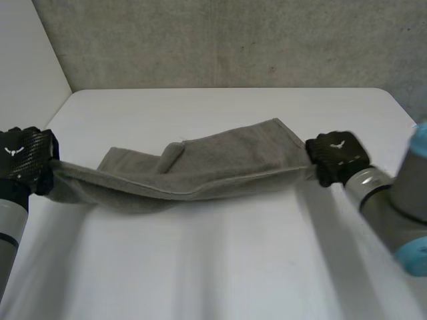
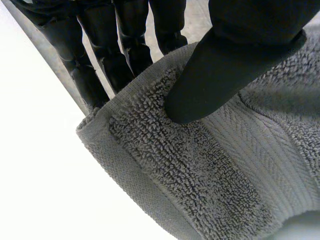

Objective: Fold the towel.

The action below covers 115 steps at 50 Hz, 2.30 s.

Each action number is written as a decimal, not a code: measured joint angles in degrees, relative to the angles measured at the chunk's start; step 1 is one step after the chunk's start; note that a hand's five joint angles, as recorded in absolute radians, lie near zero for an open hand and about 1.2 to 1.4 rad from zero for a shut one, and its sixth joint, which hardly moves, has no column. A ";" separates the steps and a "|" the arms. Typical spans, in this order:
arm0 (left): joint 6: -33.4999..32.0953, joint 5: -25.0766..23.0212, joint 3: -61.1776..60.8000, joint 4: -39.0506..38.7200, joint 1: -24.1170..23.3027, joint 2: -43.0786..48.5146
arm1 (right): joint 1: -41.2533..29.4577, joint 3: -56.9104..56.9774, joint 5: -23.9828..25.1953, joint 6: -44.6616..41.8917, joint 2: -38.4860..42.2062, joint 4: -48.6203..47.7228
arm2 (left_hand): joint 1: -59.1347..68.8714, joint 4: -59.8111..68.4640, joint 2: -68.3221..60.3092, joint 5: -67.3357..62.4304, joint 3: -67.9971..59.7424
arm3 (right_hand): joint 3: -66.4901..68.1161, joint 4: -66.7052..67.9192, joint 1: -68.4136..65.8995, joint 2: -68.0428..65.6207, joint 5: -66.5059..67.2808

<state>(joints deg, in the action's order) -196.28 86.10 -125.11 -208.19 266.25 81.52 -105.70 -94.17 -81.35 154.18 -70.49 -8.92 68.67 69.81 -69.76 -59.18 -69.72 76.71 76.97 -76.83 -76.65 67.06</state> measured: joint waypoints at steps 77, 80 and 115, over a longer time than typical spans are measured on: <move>5.39 -8.01 3.81 -10.45 -3.82 11.26 | 1.92 6.66 2.37 -29.41 -2.86 30.40 | 0.54 0.01 -0.04 -0.25 -0.04 | 0.54 0.02 0.00 -0.11 1.18; 4.61 -10.84 -0.68 -10.26 -3.06 10.08 | 4.07 1.76 2.57 -32.27 -3.86 30.07 | 0.54 0.01 -0.04 -0.25 -0.04 | 0.54 0.02 0.00 -0.11 1.18; 2.68 -8.92 16.22 17.28 1.77 -14.00 | 12.05 20.60 9.73 -17.10 -24.07 32.07 | 0.54 0.01 -0.04 -0.25 -0.05 | 0.55 0.05 -0.01 -0.11 1.18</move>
<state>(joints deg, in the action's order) -193.60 77.19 -108.88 -190.91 268.02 67.52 -93.65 -73.56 -71.62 137.08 -94.56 23.15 69.21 69.82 -69.79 -59.43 -69.77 77.25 77.02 -76.84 -76.76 68.24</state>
